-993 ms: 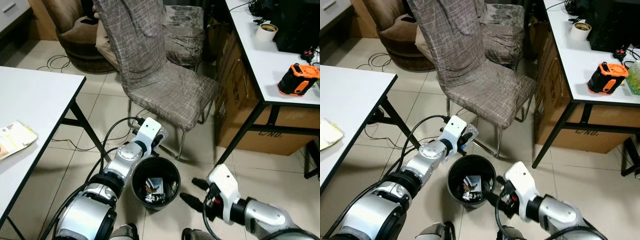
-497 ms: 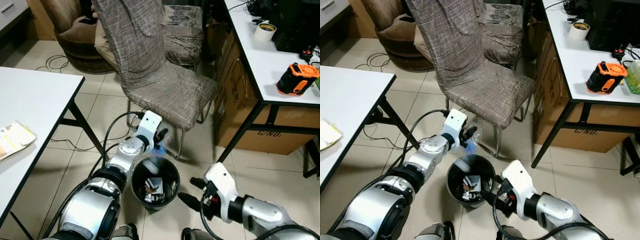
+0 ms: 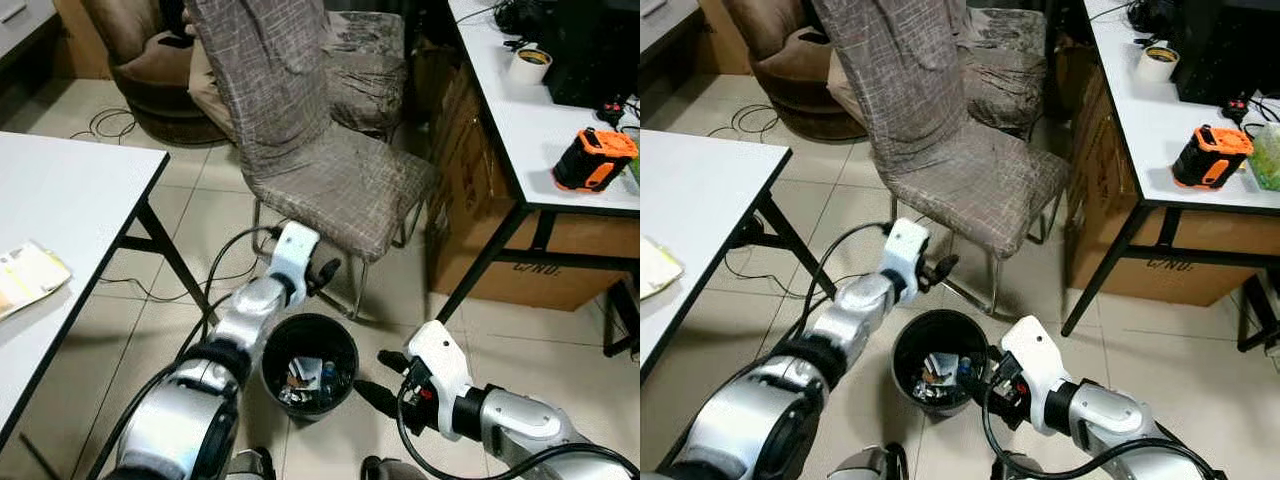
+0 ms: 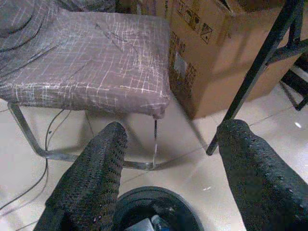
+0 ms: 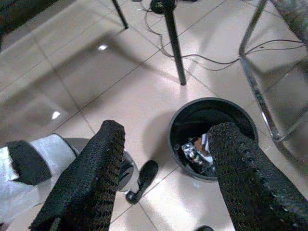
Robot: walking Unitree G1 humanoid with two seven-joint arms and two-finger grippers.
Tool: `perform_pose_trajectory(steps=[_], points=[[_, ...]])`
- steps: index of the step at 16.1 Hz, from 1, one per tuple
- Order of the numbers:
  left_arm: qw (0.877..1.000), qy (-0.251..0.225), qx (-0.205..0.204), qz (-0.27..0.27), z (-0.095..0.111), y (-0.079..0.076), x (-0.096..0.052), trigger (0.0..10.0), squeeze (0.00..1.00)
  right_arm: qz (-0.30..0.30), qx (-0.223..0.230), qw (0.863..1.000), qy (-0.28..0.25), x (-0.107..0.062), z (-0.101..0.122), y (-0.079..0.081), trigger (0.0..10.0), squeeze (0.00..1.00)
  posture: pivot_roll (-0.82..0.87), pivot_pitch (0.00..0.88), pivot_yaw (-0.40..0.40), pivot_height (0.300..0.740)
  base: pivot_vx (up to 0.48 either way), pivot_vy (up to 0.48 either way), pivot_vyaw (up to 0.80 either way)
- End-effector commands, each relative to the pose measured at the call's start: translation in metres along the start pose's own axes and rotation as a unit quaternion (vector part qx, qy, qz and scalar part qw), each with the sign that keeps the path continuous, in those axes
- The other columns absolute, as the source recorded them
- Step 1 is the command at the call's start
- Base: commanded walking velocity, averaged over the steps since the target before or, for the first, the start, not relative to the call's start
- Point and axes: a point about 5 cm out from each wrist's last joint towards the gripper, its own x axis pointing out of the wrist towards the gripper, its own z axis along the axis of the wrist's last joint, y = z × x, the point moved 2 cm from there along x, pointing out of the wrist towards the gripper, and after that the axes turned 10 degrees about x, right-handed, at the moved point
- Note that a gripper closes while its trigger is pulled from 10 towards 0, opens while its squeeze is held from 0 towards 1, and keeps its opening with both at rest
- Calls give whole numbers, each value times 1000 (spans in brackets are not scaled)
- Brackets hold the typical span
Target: Picking trash to rubbish bin
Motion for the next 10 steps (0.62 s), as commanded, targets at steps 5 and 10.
perform_pose_trajectory(steps=[5, 10], points=[[997, -40, 7, 62, -24, 24, -76, 10000, 0, -179, 63, 975, -112, 16, 16, -26, 10000, 0, -77, 68, 11, 740, 0, 0, 0], [995, -35, 9, 90, -5, 21, -119, 10000, 0, -208, 74, 962, -162, 18, 33, -33, 10000, 0, -29, 33, 0, 740, 0, 0, 0]])
